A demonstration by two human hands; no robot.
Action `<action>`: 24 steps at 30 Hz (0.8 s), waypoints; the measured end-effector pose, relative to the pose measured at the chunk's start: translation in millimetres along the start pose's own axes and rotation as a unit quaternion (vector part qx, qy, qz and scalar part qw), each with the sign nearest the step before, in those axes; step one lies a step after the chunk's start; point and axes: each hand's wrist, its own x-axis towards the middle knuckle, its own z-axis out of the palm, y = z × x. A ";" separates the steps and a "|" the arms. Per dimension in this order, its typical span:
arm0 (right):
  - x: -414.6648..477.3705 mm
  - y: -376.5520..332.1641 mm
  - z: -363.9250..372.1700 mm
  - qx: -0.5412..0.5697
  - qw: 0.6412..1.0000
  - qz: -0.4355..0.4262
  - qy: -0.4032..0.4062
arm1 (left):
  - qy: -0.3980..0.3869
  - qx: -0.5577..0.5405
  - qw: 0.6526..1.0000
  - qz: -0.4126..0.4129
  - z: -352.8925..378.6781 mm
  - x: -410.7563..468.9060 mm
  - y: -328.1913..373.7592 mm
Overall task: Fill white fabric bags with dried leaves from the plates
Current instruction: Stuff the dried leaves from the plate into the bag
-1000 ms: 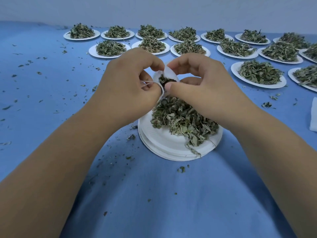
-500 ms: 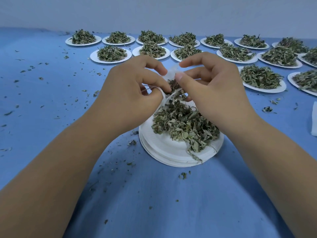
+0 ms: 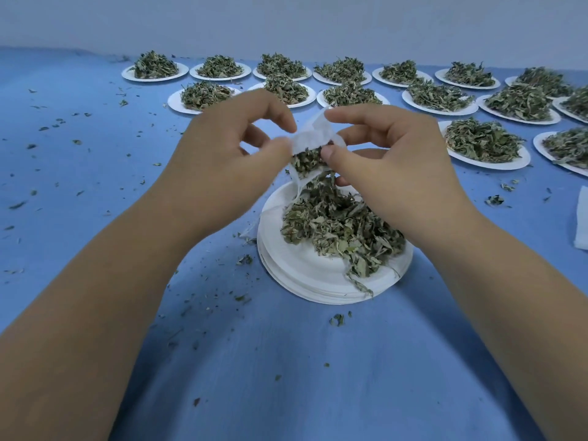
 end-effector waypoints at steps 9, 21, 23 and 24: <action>0.1 -4.3 1.1 0.022 0.999 -0.013 -0.019 | 0.035 0.043 0.997 0.050 16.0 -3.3 0.6; -2.2 -6.8 4.6 -0.026 0.999 -0.027 -0.024 | 0.100 0.099 0.984 0.108 19.9 -0.2 0.1; -2.8 -8.7 2.7 -0.013 0.998 -0.022 -0.054 | 0.113 0.097 0.984 0.097 18.0 0.2 -0.2; -2.6 -9.5 2.7 -0.008 0.998 -0.019 -0.063 | 0.116 0.093 0.985 0.093 17.3 0.3 0.0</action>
